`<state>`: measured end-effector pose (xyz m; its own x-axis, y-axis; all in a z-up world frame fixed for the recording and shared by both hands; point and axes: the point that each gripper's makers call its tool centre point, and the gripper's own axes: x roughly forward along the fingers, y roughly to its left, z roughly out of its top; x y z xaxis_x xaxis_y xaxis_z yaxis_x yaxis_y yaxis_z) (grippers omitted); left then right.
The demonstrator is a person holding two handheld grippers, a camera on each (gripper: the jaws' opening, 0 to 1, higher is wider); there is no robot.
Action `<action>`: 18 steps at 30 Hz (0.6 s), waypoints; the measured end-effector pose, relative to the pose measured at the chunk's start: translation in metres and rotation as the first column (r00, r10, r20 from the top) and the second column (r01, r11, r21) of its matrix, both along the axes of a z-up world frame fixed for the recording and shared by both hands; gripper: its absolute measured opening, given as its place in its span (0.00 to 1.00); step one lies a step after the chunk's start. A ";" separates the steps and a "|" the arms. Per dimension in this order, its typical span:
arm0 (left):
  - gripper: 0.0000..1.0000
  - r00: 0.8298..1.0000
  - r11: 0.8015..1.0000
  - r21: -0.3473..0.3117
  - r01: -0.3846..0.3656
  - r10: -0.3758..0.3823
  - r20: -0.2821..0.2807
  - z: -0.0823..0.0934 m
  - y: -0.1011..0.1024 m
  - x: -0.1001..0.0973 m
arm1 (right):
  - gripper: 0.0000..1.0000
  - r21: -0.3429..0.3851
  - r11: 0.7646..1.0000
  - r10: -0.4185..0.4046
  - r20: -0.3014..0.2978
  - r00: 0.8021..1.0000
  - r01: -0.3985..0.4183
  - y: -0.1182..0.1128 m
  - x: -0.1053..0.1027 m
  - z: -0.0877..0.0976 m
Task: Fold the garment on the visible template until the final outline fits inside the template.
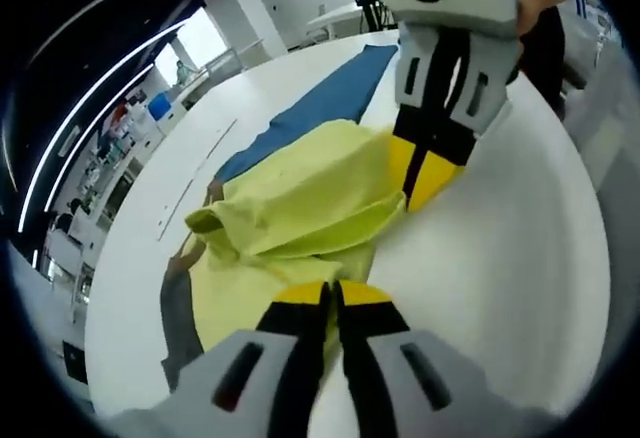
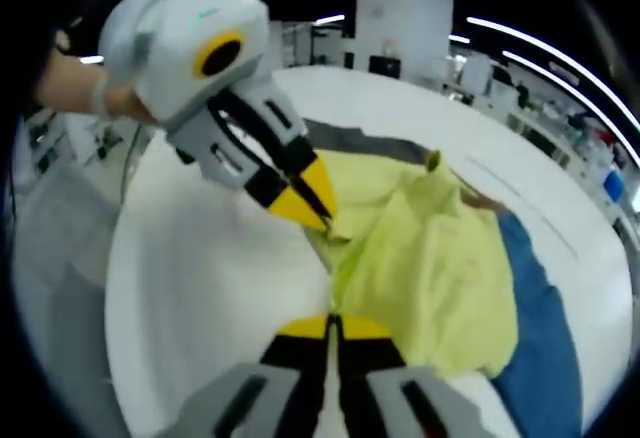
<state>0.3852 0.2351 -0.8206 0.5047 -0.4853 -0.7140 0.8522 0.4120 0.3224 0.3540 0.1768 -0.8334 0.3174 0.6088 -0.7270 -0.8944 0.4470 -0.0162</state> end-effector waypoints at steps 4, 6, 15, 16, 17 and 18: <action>0.00 0.998 0.997 -0.053 -0.056 0.054 -0.030 0.009 0.004 -0.002 | 0.00 0.006 1.000 -0.009 0.003 1.000 0.009 -0.004 0.001 0.003; 0.00 0.996 0.994 -0.077 -0.083 0.080 -0.041 0.015 0.008 -0.004 | 0.00 0.008 1.000 -0.012 0.007 1.000 0.011 -0.005 0.001 0.006; 0.00 0.963 0.942 -0.222 -0.253 0.223 -0.151 0.032 0.037 -0.026 | 0.00 0.012 1.000 -0.005 0.013 1.000 0.005 -0.022 -0.011 0.022; 0.00 0.961 0.937 -0.230 -0.262 0.232 -0.151 0.033 0.043 -0.029 | 0.00 0.010 1.000 -0.002 0.015 1.000 0.002 -0.024 -0.014 0.025; 0.00 0.959 0.934 -0.234 -0.271 0.239 -0.155 0.034 0.046 -0.032 | 0.00 0.009 1.000 -0.001 0.015 1.000 0.001 -0.026 -0.015 0.026; 0.00 0.956 0.931 -0.233 -0.280 0.248 -0.159 0.036 0.049 -0.037 | 0.00 0.007 1.000 0.003 0.017 1.000 -0.004 -0.028 -0.017 0.029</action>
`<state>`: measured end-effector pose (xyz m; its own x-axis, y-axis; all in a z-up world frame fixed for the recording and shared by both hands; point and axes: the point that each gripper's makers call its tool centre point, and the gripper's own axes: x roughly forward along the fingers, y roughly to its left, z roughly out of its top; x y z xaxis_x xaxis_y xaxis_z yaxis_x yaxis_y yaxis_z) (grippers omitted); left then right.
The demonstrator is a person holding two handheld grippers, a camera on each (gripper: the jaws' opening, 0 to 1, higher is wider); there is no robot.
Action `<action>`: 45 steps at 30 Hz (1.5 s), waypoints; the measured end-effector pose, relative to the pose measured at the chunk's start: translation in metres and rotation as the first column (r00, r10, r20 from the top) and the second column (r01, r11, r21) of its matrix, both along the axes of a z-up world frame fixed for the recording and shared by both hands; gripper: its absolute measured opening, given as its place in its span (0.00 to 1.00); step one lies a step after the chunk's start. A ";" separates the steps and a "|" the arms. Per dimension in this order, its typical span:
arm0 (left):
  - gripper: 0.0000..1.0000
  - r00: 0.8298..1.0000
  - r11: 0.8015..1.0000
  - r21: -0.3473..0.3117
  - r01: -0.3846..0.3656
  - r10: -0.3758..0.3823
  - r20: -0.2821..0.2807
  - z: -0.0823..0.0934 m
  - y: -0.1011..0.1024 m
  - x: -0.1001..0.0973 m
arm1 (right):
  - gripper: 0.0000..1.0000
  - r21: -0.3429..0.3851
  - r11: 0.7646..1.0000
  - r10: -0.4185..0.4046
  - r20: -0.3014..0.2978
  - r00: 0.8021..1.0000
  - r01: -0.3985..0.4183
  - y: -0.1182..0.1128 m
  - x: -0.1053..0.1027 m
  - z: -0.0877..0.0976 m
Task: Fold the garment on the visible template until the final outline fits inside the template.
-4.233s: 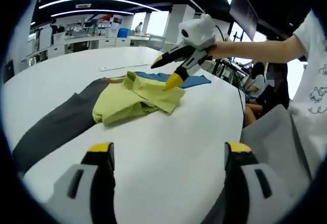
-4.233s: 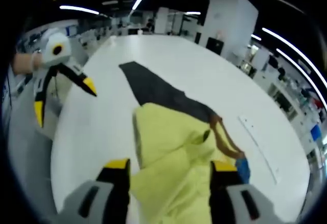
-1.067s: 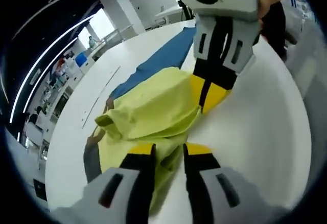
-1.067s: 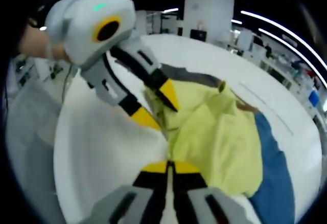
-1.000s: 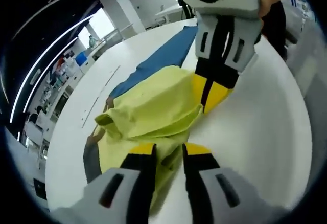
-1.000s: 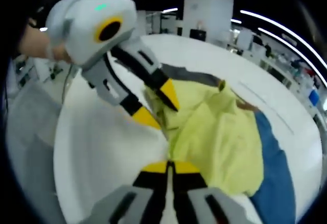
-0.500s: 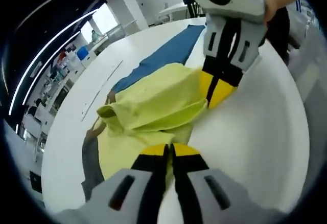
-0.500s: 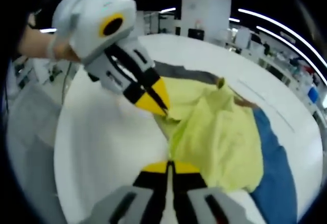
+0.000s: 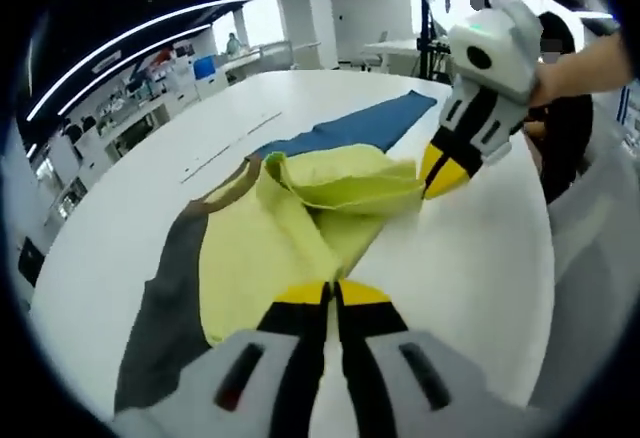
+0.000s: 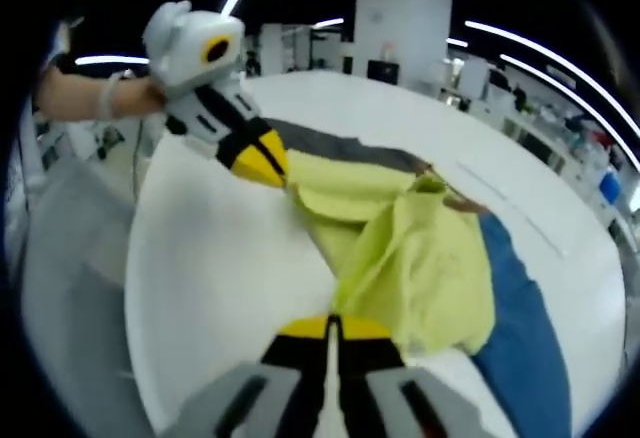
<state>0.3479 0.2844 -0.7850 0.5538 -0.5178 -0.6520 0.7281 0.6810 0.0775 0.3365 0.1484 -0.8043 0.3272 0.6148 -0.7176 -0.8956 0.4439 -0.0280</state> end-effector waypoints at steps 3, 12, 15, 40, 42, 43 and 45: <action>0.00 1.000 1.000 -0.002 -0.025 0.025 -0.005 0.000 0.016 -0.008 | 0.00 -0.008 1.000 0.013 0.007 1.000 -0.013 -0.006 -0.009 0.007; 0.00 0.993 0.994 -0.022 -0.108 0.107 -0.054 -0.003 0.049 -0.047 | 0.00 -0.032 0.999 0.006 -0.023 1.000 -0.007 -0.035 -0.032 0.004; 0.00 0.990 0.992 -0.017 -0.124 0.123 -0.068 -0.008 0.058 -0.060 | 0.00 -0.035 0.999 -0.006 -0.041 0.999 0.004 -0.044 -0.042 0.001; 0.00 0.964 0.984 0.014 -0.176 0.175 -0.198 -0.029 0.100 -0.136 | 0.00 -0.133 0.990 -0.063 -0.107 0.992 0.049 -0.109 -0.100 -0.020; 0.00 0.961 0.984 0.014 -0.177 0.176 -0.212 -0.030 0.097 -0.142 | 0.00 -0.138 0.989 -0.074 -0.114 0.991 0.058 -0.113 -0.103 -0.022; 0.00 0.961 0.984 0.013 -0.176 0.175 -0.216 -0.030 0.096 -0.144 | 0.00 -0.141 0.988 -0.079 -0.116 0.990 0.063 -0.115 -0.105 -0.023; 0.00 0.959 0.985 0.018 -0.171 0.171 -0.228 -0.032 0.097 -0.148 | 0.00 -0.143 0.988 -0.081 -0.120 0.989 0.064 -0.118 -0.108 -0.023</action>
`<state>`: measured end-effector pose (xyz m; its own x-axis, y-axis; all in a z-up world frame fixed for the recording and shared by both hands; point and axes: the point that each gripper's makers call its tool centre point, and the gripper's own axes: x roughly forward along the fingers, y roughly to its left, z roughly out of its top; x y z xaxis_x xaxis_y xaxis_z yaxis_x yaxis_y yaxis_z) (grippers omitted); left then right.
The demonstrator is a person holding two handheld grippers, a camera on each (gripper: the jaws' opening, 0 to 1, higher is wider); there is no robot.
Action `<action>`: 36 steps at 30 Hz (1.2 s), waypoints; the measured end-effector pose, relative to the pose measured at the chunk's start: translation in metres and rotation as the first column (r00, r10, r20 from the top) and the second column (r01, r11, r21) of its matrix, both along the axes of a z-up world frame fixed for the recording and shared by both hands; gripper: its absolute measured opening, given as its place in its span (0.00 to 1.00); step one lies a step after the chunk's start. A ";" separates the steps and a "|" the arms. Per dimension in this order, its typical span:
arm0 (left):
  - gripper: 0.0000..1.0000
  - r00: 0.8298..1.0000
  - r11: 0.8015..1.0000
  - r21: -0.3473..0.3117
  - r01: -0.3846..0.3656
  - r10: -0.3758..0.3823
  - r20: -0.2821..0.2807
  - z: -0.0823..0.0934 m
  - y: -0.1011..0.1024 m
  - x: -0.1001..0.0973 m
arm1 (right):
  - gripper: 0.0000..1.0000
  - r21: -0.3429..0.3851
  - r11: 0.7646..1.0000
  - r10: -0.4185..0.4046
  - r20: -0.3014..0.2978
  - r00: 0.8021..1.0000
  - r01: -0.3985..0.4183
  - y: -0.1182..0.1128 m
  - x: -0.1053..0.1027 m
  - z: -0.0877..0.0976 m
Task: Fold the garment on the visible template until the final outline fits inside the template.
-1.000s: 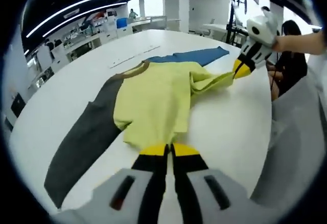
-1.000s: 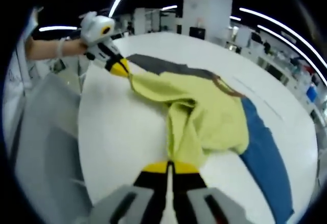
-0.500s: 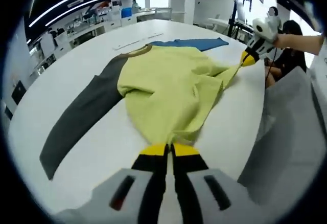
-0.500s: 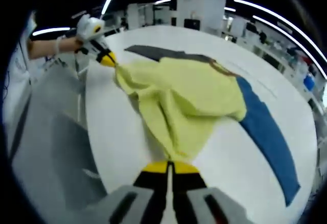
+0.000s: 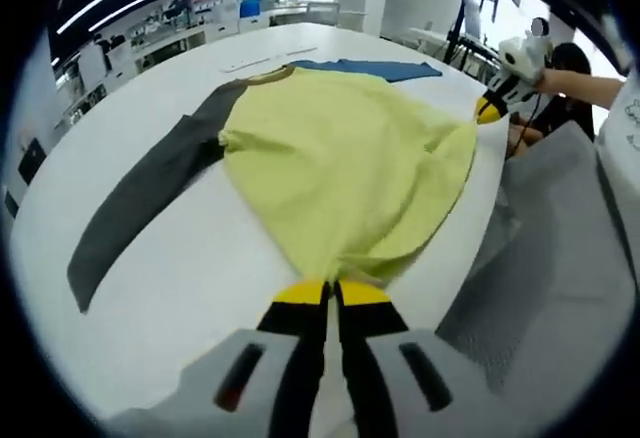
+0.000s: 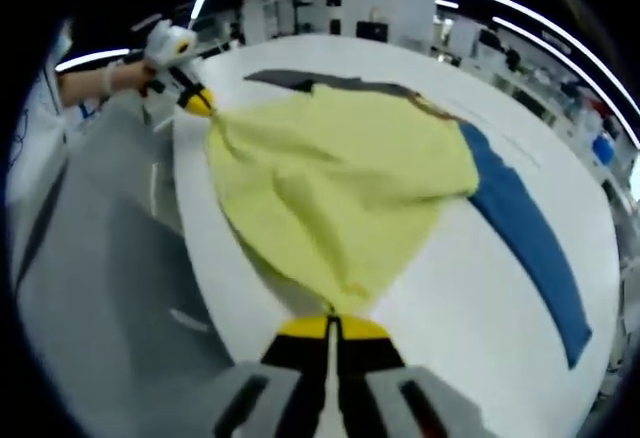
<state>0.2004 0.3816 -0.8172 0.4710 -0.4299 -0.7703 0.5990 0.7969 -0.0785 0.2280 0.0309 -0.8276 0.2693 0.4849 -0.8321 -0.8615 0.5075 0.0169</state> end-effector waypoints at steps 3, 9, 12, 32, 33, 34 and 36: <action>0.00 1.000 1.000 0.010 0.012 -0.012 -0.009 -0.004 -0.001 -0.008 | 0.00 -0.009 1.000 0.004 -0.007 1.000 -0.004 -0.002 -0.008 0.000; 0.00 1.000 1.000 0.015 0.011 -0.011 -0.025 -0.009 0.000 -0.011 | 0.00 -0.018 1.000 0.006 -0.024 1.000 -0.007 -0.004 -0.018 -0.002; 0.00 0.999 0.999 0.038 0.024 -0.023 -0.025 -0.011 0.003 -0.013 | 0.00 -0.020 1.000 0.019 -0.043 0.999 -0.020 -0.004 -0.024 -0.003; 0.00 0.999 0.998 0.047 0.033 -0.032 -0.035 -0.016 0.006 -0.018 | 0.00 -0.051 0.998 0.037 -0.048 0.998 -0.040 -0.007 -0.023 -0.010; 0.01 0.999 0.998 0.043 0.036 -0.035 -0.030 -0.015 0.006 -0.018 | 0.00 -0.051 0.998 0.040 -0.048 0.998 -0.042 -0.008 -0.023 -0.010; 0.01 0.999 0.999 0.041 0.036 -0.034 -0.030 -0.015 0.006 -0.018 | 0.00 -0.051 0.998 0.043 -0.049 0.998 -0.045 -0.008 -0.024 -0.010; 0.03 0.999 0.999 0.028 0.032 -0.031 -0.027 -0.013 0.007 -0.019 | 0.04 -0.044 0.998 0.043 -0.051 0.998 -0.045 -0.008 -0.025 -0.009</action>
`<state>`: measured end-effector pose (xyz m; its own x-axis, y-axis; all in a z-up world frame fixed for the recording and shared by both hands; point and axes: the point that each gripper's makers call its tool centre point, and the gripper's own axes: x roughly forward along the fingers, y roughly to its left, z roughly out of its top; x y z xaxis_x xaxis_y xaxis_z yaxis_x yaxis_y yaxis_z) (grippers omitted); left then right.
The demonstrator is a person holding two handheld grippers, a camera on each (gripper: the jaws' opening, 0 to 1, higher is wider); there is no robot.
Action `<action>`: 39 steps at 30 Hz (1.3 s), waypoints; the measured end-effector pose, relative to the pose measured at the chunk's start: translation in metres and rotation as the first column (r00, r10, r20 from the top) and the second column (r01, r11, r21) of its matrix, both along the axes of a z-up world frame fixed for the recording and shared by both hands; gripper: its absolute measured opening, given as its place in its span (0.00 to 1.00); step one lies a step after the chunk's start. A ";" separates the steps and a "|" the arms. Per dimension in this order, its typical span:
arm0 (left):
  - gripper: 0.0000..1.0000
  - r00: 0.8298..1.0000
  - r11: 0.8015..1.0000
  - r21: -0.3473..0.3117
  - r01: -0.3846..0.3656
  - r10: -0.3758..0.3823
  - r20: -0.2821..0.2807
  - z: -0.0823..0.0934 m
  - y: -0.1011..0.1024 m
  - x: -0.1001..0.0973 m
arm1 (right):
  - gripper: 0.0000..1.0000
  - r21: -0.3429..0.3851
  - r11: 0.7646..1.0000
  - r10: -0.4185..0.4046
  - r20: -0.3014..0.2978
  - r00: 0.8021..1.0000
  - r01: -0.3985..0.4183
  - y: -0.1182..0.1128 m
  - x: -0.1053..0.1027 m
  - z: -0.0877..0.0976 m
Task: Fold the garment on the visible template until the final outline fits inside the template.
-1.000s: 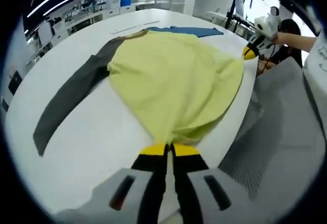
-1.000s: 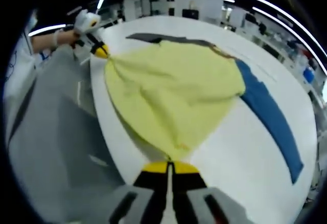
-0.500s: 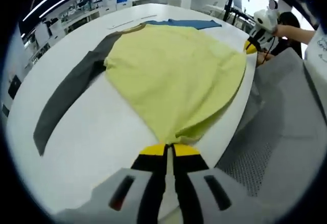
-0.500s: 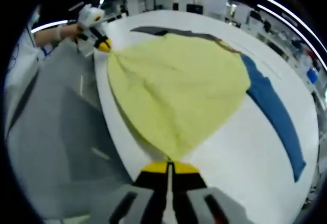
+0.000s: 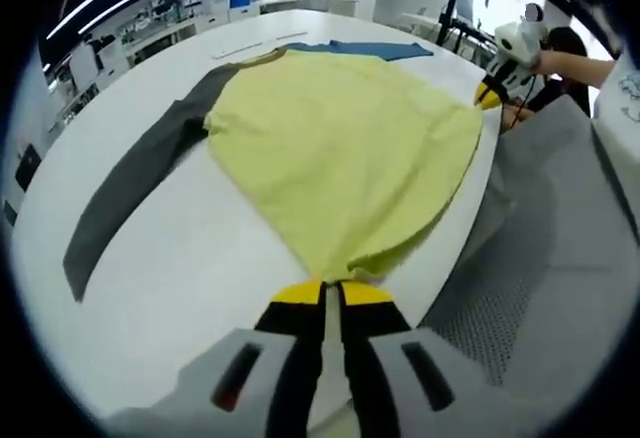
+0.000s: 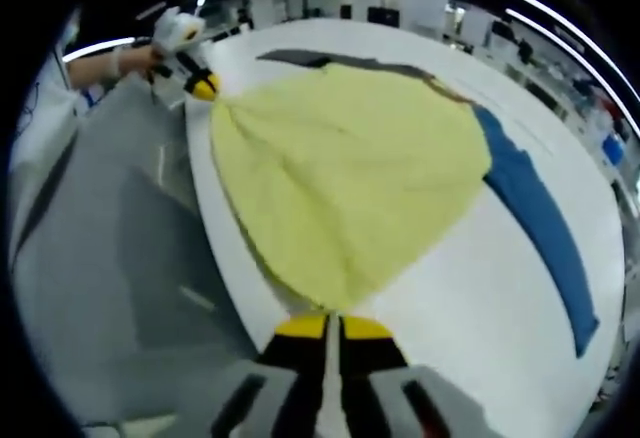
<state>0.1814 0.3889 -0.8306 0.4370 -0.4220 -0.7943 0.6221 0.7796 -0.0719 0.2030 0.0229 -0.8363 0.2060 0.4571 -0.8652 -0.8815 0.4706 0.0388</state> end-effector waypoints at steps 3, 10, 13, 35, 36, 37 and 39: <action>0.10 1.000 0.999 -0.028 -0.016 0.017 0.010 0.004 0.002 0.001 | 0.20 0.023 1.000 -0.017 -0.009 1.000 0.018 -0.001 -0.001 0.003; 0.44 0.995 0.988 -0.140 -0.071 0.080 0.063 0.022 0.002 0.007 | 0.54 0.064 0.996 -0.056 0.008 0.998 0.055 -0.002 0.004 0.008; 0.63 0.991 0.981 -0.175 -0.082 0.100 0.093 0.028 0.004 0.012 | 0.66 0.077 0.994 -0.078 0.021 0.997 0.076 -0.002 0.008 0.010; 0.99 0.971 0.968 -0.233 -0.089 0.136 0.196 0.041 0.009 0.041 | 0.99 0.258 0.881 -0.432 0.091 0.897 0.397 -0.054 0.083 0.036; 0.99 0.968 0.964 -0.248 -0.092 0.146 0.206 0.047 0.005 0.043 | 0.99 0.270 0.871 -0.450 0.097 0.888 0.411 -0.058 0.088 0.039; 0.99 0.966 0.963 -0.251 -0.095 0.150 0.210 0.050 0.004 0.044 | 0.99 0.291 0.854 -0.475 0.097 0.874 0.432 -0.062 0.094 0.043; 0.99 0.962 0.961 -0.260 -0.098 0.159 0.223 0.056 0.001 0.047 | 0.99 0.326 0.819 -0.526 0.099 0.844 0.472 -0.073 0.106 0.050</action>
<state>0.2283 0.3900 -0.7746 0.6649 -0.5172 -0.5389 0.5403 0.8312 -0.1312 0.3093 -0.0498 -0.7867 0.6088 0.4635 -0.6439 -0.5319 0.8406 0.1022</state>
